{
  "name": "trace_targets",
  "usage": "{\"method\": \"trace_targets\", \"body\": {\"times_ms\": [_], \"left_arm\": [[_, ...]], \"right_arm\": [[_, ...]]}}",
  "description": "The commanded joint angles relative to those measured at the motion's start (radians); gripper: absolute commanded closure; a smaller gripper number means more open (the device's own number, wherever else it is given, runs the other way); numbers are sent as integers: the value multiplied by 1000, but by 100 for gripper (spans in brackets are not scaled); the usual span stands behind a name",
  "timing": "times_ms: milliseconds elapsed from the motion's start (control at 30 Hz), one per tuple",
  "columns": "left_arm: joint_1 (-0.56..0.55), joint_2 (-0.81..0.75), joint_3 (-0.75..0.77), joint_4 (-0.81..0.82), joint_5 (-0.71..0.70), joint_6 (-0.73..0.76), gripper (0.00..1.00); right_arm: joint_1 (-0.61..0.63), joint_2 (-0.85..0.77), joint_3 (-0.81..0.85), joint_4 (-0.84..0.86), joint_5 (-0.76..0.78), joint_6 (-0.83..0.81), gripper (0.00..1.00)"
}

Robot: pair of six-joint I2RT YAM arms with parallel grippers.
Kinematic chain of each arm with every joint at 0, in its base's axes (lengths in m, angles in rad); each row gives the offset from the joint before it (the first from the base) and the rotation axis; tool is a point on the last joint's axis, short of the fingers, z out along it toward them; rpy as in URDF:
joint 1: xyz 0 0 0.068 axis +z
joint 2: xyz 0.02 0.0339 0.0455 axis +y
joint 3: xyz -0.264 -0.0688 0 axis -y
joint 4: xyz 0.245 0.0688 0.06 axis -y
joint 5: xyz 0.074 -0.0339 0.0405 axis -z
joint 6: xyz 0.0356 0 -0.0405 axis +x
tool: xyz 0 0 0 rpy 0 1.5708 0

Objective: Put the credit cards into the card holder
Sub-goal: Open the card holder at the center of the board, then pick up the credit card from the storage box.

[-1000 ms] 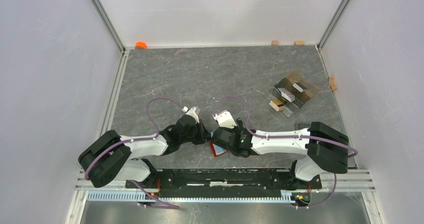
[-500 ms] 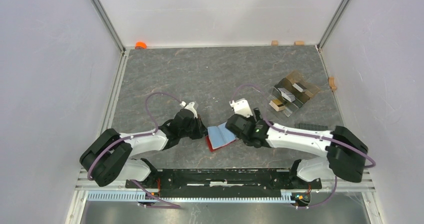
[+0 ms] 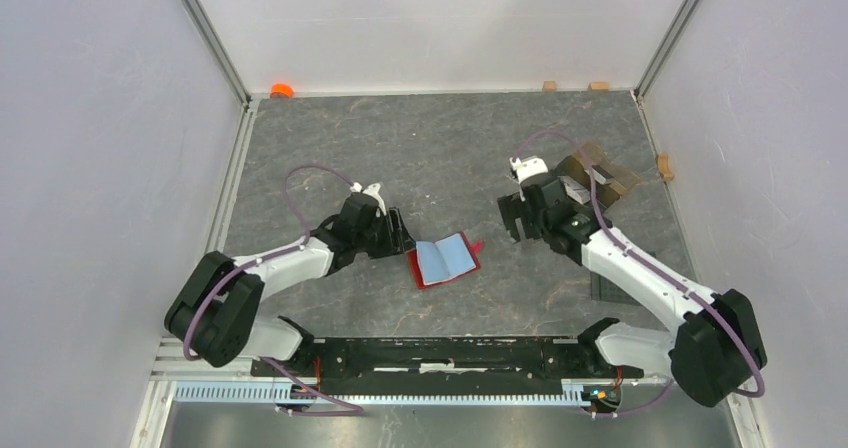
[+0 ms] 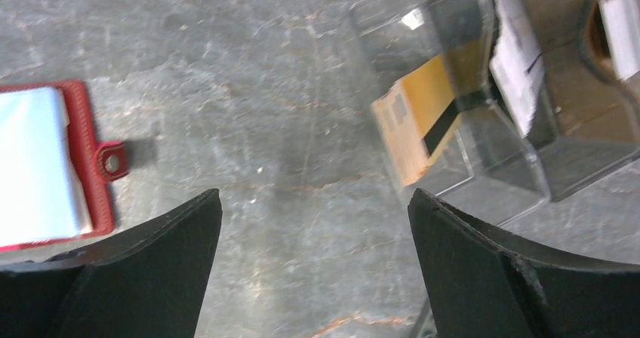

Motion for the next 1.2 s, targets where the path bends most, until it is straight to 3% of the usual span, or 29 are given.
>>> {"method": "trace_targets", "body": {"times_ms": [0, 200, 300, 433, 567, 900, 1167], "left_arm": [[33, -86, 90, -223, -105, 59, 31], [61, -216, 258, -459, -96, 105, 6], [76, -245, 389, -578, -74, 177, 0], [94, -240, 553, -705, -64, 300, 0], [108, -232, 621, -734, -84, 381, 0], [157, -204, 585, -674, -80, 442, 0], [206, -210, 529, -615, -59, 443, 0]], "right_arm": [[-113, 55, 98, 19, -137, -196, 2], [-152, 159, 137, 42, -139, -280, 2], [-156, 202, 136, 61, -87, -302, 2], [-161, 263, 155, 75, -11, -319, 2], [-163, 306, 169, 89, 33, -333, 2], [-176, 403, 180, 130, 15, -346, 2], [-174, 393, 173, 85, -54, -336, 5]]}}
